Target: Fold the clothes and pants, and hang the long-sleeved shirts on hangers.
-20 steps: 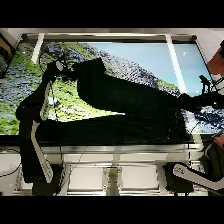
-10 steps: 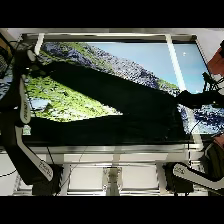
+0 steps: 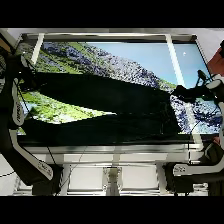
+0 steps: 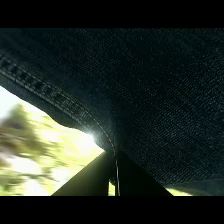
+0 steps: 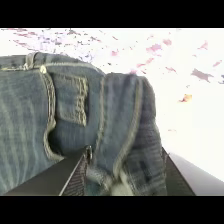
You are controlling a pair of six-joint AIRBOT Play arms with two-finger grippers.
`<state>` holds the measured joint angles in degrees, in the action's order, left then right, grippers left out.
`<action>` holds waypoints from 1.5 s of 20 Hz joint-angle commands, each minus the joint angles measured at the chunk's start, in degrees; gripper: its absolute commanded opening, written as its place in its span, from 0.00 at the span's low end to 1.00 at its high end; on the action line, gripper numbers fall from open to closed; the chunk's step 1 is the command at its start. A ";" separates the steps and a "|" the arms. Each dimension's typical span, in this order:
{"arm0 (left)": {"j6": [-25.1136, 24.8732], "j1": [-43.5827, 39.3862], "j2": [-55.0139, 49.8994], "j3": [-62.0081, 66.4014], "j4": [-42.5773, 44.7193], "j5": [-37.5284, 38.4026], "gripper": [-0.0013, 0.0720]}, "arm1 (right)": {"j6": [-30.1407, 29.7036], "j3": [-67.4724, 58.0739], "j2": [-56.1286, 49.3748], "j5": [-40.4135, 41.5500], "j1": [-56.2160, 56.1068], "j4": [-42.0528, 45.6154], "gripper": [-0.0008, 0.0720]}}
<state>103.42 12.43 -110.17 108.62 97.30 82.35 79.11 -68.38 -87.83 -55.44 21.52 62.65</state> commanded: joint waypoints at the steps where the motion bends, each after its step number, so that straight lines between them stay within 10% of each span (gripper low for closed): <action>1: -0.13 0.26 0.20 -1.36 0.22 0.42 0.05 | 5.14 -6.80 -7.93 -0.72 -3.63 5.46 0.68; 5: -0.96 0.90 0.24 -1.36 0.22 0.98 0.08 | 7.50 -11.63 -14.51 -4.09 -4.33 5.46 0.68; 7: -1.01 1.55 0.94 -1.36 0.24 1.01 0.61 | 6.75 -12.74 -15.67 -4.09 -5.55 5.11 0.57; 9: -1.07 2.64 2.51 -1.36 0.24 0.68 0.68 | 3.87 -14.36 -16.52 -3.87 -7.04 5.16 0.09; 10: -1.68 3.34 3.45 -1.36 0.24 0.57 0.68 | 3.45 -15.45 -16.96 -3.26 -7.74 5.29 0.05; 20: -4.94 12.20 14.67 -1.36 0.24 -0.42 0.68 | 20.50 -35.87 -25.11 2.05 -3.67 20.96 0.05; 22: -7.26 12.70 16.17 -1.36 0.24 0.87 0.68 | 18.16 -40.57 -27.34 -1.77 -2.05 20.94 0.08; 25: -14.43 12.83 19.15 -1.36 6.27 5.35 0.68 | 10.82 -46.53 -28.04 -11.76 0.44 20.98 0.66; 30: -24.85 17.86 24.24 -2.89 -11.56 13.11 0.67 | -0.94 -46.95 -20.24 -23.43 1.25 19.65 0.63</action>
<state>84.58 27.40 -88.44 106.74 97.49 90.67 85.32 -115.42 -112.01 -72.03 22.52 82.85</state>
